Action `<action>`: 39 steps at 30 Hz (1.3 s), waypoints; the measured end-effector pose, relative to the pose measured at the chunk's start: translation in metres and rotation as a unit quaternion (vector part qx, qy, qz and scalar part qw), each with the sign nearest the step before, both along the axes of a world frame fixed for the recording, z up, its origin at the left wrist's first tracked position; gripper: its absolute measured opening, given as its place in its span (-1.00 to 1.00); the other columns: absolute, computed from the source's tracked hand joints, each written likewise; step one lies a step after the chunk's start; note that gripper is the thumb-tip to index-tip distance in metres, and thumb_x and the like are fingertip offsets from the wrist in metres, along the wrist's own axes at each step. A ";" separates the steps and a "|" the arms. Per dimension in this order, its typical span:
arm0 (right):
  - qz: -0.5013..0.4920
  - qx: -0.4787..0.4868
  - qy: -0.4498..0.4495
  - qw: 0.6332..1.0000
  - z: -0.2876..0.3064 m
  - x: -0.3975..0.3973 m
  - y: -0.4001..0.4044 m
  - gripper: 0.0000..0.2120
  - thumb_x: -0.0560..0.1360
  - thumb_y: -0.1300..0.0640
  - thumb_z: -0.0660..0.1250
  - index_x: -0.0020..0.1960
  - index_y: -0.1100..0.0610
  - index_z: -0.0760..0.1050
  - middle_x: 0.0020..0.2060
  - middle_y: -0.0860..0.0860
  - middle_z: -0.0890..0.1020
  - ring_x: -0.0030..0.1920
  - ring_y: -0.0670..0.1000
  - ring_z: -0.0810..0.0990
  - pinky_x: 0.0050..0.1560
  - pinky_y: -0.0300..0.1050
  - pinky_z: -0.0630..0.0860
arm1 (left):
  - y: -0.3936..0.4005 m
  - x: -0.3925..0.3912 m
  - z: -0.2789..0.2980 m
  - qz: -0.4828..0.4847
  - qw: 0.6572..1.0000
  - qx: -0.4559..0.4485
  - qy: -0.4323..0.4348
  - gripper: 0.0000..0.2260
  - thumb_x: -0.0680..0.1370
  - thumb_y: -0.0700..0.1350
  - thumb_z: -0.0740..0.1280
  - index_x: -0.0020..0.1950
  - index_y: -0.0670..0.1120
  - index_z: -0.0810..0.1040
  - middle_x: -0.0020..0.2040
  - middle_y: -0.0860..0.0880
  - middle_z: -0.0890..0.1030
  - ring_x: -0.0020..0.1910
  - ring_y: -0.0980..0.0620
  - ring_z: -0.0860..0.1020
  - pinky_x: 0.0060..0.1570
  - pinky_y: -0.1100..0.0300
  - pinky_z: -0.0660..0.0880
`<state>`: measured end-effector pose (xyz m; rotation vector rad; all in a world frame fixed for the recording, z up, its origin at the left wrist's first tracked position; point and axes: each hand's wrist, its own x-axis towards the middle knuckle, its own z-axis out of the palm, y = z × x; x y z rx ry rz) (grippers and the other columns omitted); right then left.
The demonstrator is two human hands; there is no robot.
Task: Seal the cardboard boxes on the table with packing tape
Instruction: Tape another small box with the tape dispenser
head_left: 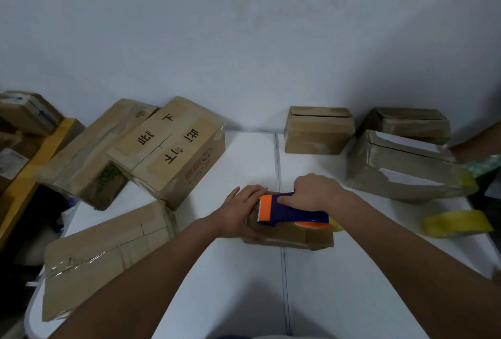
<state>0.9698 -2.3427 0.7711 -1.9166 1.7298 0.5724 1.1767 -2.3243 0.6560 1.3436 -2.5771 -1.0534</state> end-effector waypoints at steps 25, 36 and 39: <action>-0.051 -0.011 -0.110 0.993 -0.002 -0.029 0.033 -0.38 0.45 -0.42 0.20 0.02 0.15 0.55 -0.25 0.01 0.57 -0.23 0.01 0.58 -0.14 -0.14 0.54 | 0.004 0.007 -0.008 -0.067 0.997 0.009 0.029 -0.02 0.26 0.39 0.49 0.56 0.18 0.10 0.51 0.18 0.16 0.45 0.18 0.19 0.46 0.06 0.23; -0.088 0.029 -0.144 0.985 0.000 -0.055 0.051 -0.43 0.46 -0.39 0.23 0.06 0.12 0.52 -0.23 -0.04 0.56 -0.22 -0.02 0.58 -0.28 -0.28 0.45 | 0.015 -0.010 -0.009 -0.087 0.995 0.025 0.035 -0.04 0.29 0.31 0.55 0.55 0.20 0.10 0.51 0.21 0.17 0.45 0.21 0.18 0.45 0.06 0.28; -0.092 0.014 -0.162 0.982 0.000 -0.051 0.050 -0.44 0.46 -0.39 0.21 -0.05 0.13 0.51 -0.23 0.01 0.60 -0.29 -0.05 0.56 -0.30 -0.28 0.42 | 0.010 -0.007 -0.004 -0.099 0.995 0.015 0.028 -0.04 0.28 0.32 0.54 0.55 0.17 0.13 0.49 0.18 0.20 0.44 0.20 0.23 0.44 0.09 0.29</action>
